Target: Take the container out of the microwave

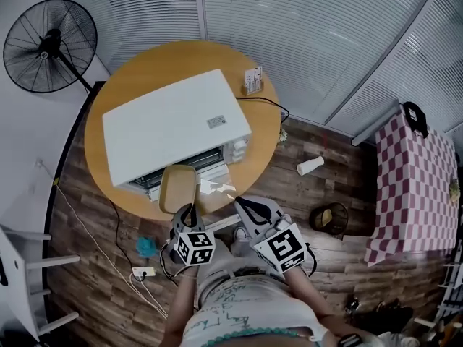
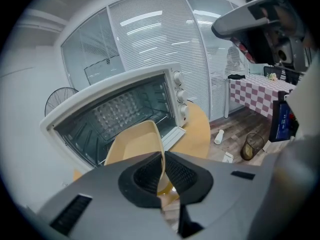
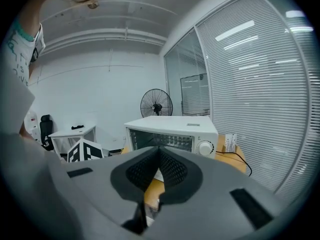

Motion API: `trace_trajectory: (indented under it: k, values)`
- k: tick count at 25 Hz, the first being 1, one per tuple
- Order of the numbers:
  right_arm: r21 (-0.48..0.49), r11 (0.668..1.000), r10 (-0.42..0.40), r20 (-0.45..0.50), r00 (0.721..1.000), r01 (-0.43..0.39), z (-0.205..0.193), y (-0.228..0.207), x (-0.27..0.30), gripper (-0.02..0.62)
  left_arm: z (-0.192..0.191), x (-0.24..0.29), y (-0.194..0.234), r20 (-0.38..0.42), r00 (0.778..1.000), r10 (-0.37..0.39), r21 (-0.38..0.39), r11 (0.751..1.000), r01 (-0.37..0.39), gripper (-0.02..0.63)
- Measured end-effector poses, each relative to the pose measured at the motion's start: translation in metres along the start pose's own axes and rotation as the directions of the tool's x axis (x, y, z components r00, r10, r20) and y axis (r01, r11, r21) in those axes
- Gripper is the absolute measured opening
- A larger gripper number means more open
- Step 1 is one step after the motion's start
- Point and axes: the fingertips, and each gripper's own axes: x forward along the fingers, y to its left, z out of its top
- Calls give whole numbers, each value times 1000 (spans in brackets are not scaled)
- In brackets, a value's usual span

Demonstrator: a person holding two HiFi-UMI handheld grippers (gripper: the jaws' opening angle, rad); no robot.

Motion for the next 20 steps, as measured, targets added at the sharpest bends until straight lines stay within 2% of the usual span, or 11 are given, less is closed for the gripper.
trace_trajectory:
  k: [6,20]
  values:
    - [-8,999,33,-22,999,-34,-6,0,-1,-8,-7,-4,-7,-18,1000,7,-6,1000,-7,31]
    - [-43,994,104,-12,995,-104,-2,-3,4,-8,-18,-25,-30,-37,999,2,-107,994,-6,31]
